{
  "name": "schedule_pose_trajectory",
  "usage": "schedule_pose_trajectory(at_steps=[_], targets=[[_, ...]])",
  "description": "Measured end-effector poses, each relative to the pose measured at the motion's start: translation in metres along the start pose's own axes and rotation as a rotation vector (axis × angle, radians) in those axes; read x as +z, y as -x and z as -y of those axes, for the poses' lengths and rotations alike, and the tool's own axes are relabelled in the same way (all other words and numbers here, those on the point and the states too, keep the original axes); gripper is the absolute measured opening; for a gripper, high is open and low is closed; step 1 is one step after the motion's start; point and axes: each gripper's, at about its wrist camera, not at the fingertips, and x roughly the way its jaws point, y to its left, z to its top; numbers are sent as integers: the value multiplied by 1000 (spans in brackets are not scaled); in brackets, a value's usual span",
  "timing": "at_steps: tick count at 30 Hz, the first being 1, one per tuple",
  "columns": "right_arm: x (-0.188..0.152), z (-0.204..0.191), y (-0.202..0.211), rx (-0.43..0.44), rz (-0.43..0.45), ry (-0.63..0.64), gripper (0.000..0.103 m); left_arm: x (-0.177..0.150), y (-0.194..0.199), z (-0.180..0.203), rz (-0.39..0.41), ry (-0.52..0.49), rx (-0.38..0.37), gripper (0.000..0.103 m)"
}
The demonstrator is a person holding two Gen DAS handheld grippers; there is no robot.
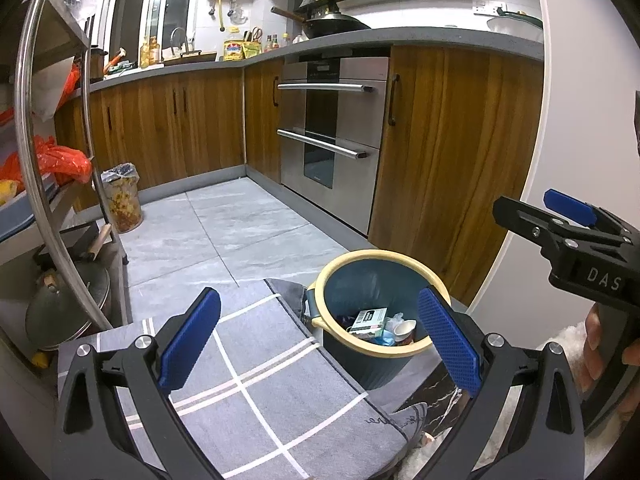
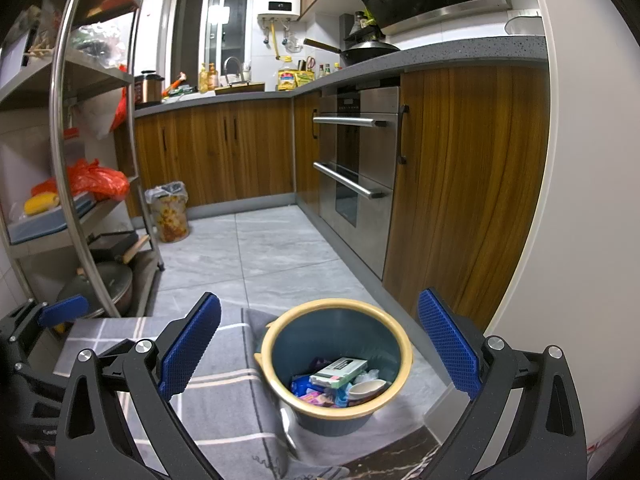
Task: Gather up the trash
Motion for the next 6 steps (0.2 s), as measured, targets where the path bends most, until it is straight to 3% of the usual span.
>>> schedule_pose_trajectory(at_steps=[6], targets=[[-9,10,-12,0,-64,-43,98,7,4,-10,0,36,14,97]])
